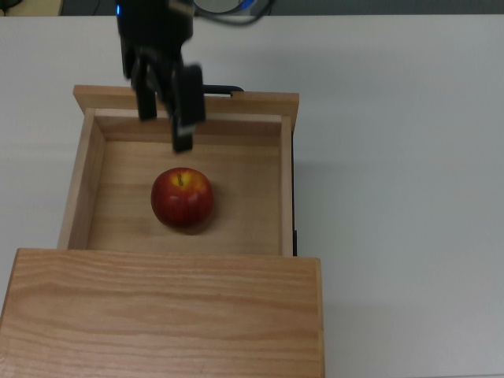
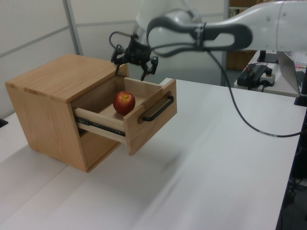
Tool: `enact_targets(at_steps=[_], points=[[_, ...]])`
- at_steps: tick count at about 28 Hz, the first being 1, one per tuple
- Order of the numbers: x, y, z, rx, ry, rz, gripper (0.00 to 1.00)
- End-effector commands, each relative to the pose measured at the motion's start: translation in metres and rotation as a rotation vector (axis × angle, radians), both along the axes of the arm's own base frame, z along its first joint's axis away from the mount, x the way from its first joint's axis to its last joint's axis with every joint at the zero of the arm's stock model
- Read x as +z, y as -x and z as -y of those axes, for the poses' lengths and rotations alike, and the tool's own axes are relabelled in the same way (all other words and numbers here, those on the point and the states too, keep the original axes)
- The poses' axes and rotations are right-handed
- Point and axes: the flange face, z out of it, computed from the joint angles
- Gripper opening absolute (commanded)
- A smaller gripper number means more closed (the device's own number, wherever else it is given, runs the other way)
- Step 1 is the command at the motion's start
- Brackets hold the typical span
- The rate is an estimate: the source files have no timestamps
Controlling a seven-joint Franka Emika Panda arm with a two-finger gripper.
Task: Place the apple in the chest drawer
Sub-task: 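Lower the apple into the drawer and open the gripper, then move the gripper to the front of the drawer beside the handle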
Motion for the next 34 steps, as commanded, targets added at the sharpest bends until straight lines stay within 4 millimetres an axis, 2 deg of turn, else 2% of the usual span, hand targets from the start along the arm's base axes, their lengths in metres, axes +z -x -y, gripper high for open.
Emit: enact_targets(at_steps=[1, 3, 9, 16, 17, 19, 20, 22, 23, 30, 34], points=[[0.036, 0.043, -0.006, 0.144, 0.031, -0.091, 1.00], [0.044, 0.062, -0.007, 0.232, 0.071, -0.160, 1.00], [0.052, 0.098, -0.006, 0.457, 0.152, -0.314, 1.00], [0.035, 0.113, -0.001, 0.711, 0.219, -0.457, 0.99], [0.031, 0.113, 0.000, 0.741, 0.227, -0.471, 0.92], [0.025, 0.114, 0.001, 0.803, 0.250, -0.504, 0.73], [0.015, 0.113, 0.002, 0.855, 0.264, -0.542, 0.34], [0.009, 0.111, 0.002, 0.875, 0.269, -0.555, 0.05], [0.007, 0.110, 0.001, 0.874, 0.268, -0.556, 0.00], [-0.003, 0.105, -0.003, 0.887, 0.261, -0.568, 0.00], [-0.023, 0.096, -0.009, 0.908, 0.253, -0.600, 0.00]])
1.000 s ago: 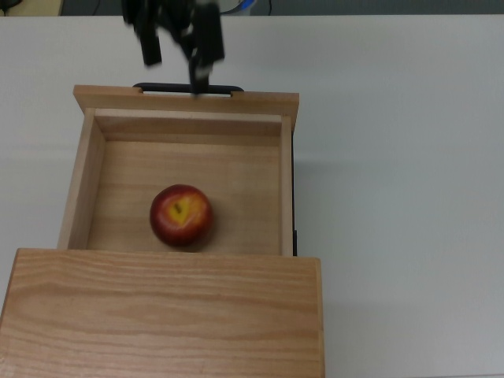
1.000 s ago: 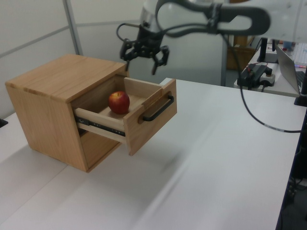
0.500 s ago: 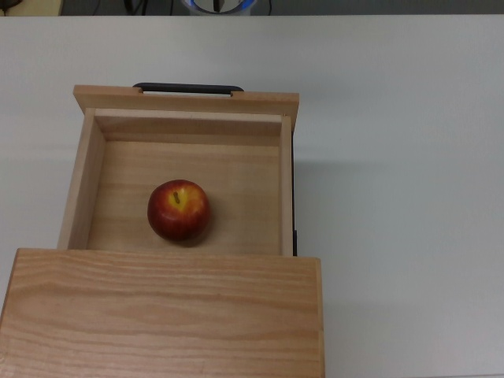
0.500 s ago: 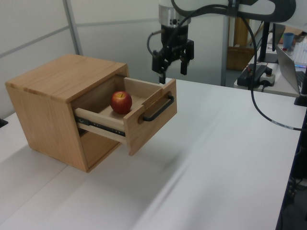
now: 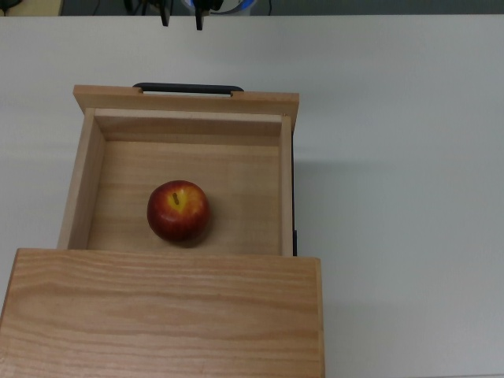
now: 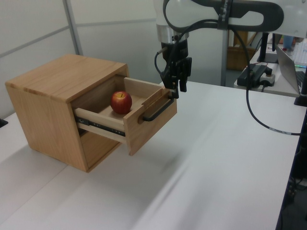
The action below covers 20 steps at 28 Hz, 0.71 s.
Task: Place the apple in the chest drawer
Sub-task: 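Move the gripper to the front of the drawer beside the handle, then push the drawer front inward until the drawer is shut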
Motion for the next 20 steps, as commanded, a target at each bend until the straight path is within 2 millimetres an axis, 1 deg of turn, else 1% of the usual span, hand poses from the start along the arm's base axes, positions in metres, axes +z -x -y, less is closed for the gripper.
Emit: enact_targets(at_steps=[1, 3, 6, 7, 9, 11, 16, 18, 20], points=[[-0.020, -0.004, -0.009, 0.044, 0.017, -0.048, 0.00], [-0.030, -0.009, -0.011, 0.050, 0.035, -0.061, 0.00], [-0.035, -0.011, -0.011, 0.050, 0.039, -0.068, 0.00], [-0.039, -0.014, -0.012, 0.054, 0.040, -0.071, 0.00], [-0.041, -0.017, -0.019, 0.063, 0.040, -0.055, 0.00], [-0.048, -0.023, -0.021, 0.067, 0.040, -0.050, 0.00], [-0.059, -0.034, -0.023, 0.071, 0.056, -0.024, 0.00], [-0.069, -0.041, -0.029, 0.084, 0.067, -0.020, 0.00], [-0.074, -0.046, -0.029, 0.086, 0.071, -0.012, 0.00]])
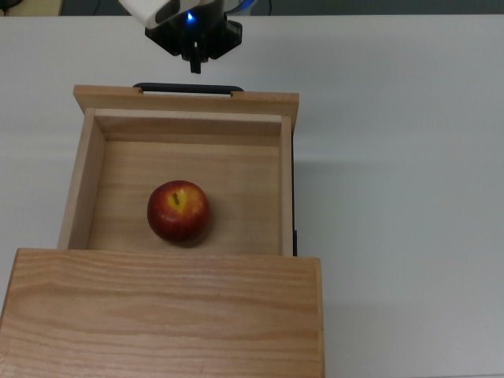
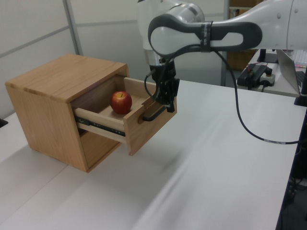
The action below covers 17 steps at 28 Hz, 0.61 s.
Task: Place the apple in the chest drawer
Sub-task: 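Push the drawer front inward until the drawer is shut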
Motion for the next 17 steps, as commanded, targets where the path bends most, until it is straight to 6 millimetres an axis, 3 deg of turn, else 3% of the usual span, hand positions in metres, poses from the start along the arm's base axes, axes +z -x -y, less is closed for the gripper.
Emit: enact_targets(at_steps=[1, 11, 17], points=[[-0.016, -0.013, -0.007, 0.033, 0.029, 0.030, 0.00], [-0.026, -0.042, -0.007, 0.018, 0.016, 0.170, 0.00], [-0.030, -0.075, -0.005, 0.012, 0.001, 0.367, 0.00]])
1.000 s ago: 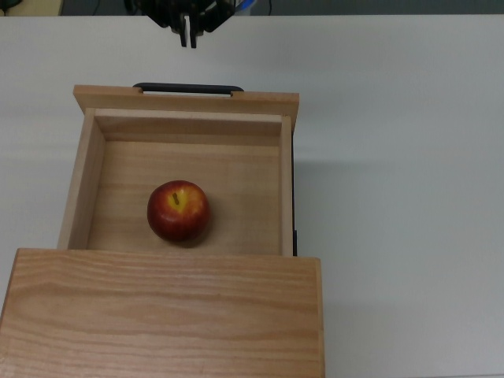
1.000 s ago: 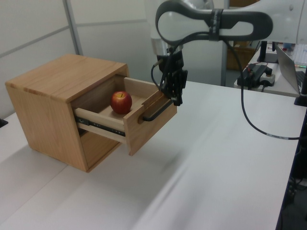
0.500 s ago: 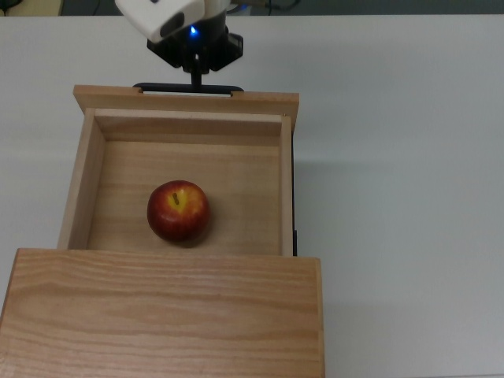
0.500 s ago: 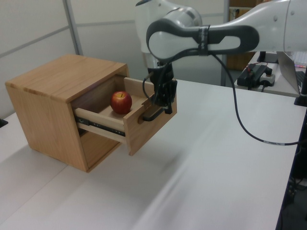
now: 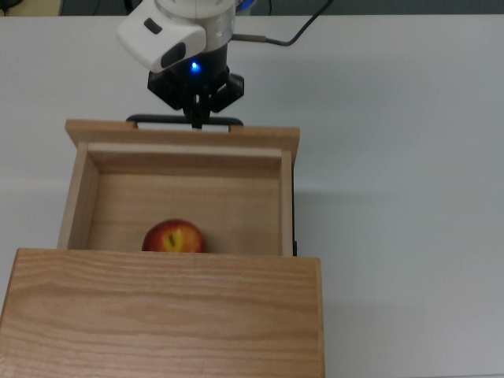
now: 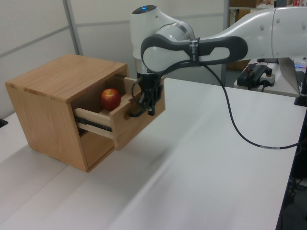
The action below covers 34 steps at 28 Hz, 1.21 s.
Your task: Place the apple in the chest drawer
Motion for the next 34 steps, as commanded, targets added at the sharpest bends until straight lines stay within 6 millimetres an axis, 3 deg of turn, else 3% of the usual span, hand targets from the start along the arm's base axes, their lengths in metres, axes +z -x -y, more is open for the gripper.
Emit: enact_targets(at_steps=[1, 9, 15, 24, 29, 34], points=[[-0.003, -0.029, 0.000, -0.011, -0.002, 0.183, 0.00], [-0.022, -0.075, 0.000, 0.042, -0.011, 0.494, 0.00], [-0.041, -0.093, 0.007, 0.079, 0.001, 0.653, 0.00], [-0.051, -0.099, 0.011, 0.085, 0.006, 0.694, 0.00], [-0.029, -0.090, 0.012, 0.064, 0.002, 0.673, 0.00], [-0.013, -0.066, 0.013, 0.015, 0.029, 0.431, 0.00]])
